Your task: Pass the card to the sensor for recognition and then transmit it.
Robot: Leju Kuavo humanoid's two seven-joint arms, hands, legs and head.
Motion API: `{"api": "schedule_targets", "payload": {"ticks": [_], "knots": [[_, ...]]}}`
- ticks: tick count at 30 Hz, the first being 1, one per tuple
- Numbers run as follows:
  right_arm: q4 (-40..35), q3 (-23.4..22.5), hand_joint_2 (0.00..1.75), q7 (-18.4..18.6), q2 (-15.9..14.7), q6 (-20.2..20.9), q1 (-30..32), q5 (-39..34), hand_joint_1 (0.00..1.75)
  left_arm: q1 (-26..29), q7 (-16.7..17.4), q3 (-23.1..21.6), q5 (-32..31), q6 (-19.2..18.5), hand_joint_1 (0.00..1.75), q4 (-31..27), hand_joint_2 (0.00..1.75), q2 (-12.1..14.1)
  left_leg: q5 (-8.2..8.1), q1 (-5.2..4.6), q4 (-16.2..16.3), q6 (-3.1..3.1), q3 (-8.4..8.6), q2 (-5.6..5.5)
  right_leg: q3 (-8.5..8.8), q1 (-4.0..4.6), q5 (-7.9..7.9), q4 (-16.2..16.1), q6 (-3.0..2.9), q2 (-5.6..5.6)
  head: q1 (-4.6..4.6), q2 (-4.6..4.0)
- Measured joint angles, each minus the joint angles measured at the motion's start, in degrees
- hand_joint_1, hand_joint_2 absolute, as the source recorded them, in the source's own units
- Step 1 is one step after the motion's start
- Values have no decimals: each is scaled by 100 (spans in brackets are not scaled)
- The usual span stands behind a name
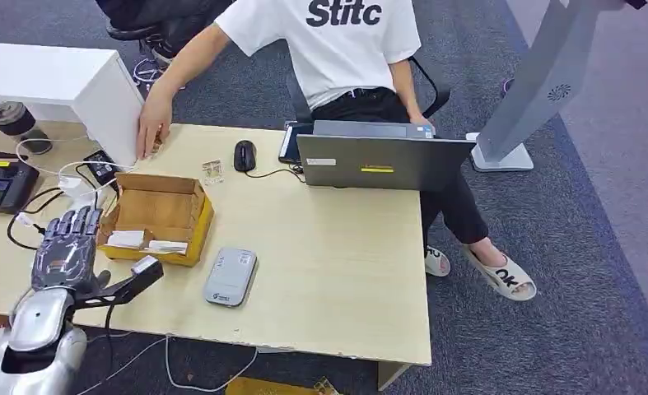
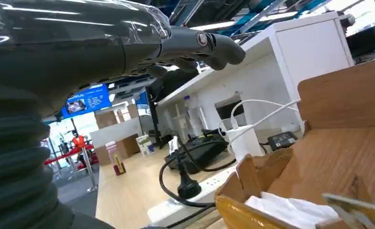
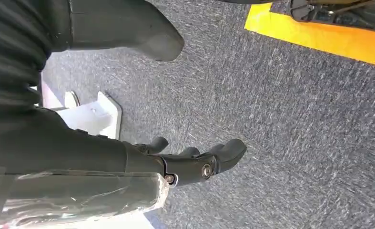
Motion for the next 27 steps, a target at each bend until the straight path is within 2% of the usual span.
{"api": "schedule_targets", "payload": {"ticks": [6,14,21,27], "knots": [[0,125,175,-20,-13,20,-3,0,0,-315,70,-53,0,46,0,382,175,0,0,0,0,0,0,0,-1,0,0,0,0,0,0,0],[0,223,175,-57,-17,31,-11,0,0,-540,124,-354,-2,111,0,828,175,-9,0,-1,1,0,0,1,-1,0,0,0,0,3,0,0],[0,258,175,-55,-28,76,-19,0,0,-684,-79,-474,-2,111,0,1059,175,-131,0,-1,1,0,1,4,-2,0,0,0,0,6,0,0],[0,260,175,-66,-44,81,-24,0,0,-747,-125,-562,0,114,0,1204,175,-225,0,0,1,0,0,4,-3,0,0,0,0,5,2,0]]}}
